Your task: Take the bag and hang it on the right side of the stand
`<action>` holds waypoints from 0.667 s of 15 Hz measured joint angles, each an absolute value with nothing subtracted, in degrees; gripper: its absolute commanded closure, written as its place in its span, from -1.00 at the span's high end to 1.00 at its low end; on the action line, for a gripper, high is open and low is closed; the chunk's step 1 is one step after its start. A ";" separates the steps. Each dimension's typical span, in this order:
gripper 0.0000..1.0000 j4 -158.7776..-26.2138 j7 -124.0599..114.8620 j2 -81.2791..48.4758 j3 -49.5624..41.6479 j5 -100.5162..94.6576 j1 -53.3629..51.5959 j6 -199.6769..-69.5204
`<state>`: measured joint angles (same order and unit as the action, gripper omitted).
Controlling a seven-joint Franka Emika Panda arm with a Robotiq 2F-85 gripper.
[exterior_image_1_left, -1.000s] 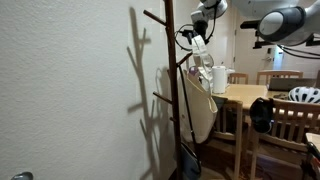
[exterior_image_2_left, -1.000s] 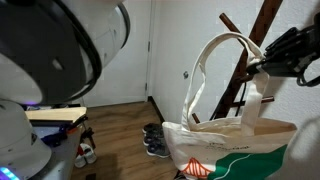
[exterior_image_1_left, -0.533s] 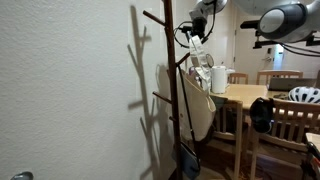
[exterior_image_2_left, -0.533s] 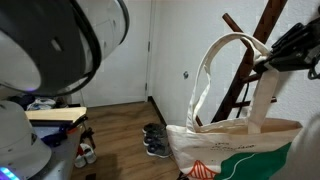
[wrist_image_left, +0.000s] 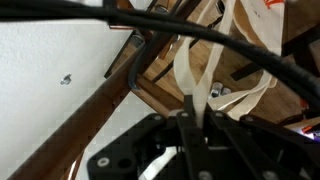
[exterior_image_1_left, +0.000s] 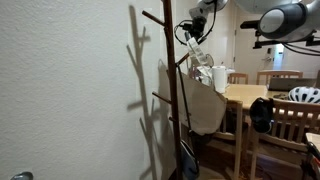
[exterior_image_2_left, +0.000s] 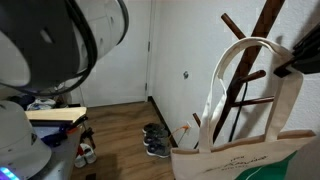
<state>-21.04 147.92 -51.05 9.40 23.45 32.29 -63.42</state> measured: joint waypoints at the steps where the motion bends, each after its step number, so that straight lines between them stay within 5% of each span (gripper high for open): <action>1: -0.94 -21.11 147.92 -51.10 9.04 22.58 31.95 -64.15; 10: -0.94 -21.23 146.64 -52.29 6.30 17.06 26.62 -64.62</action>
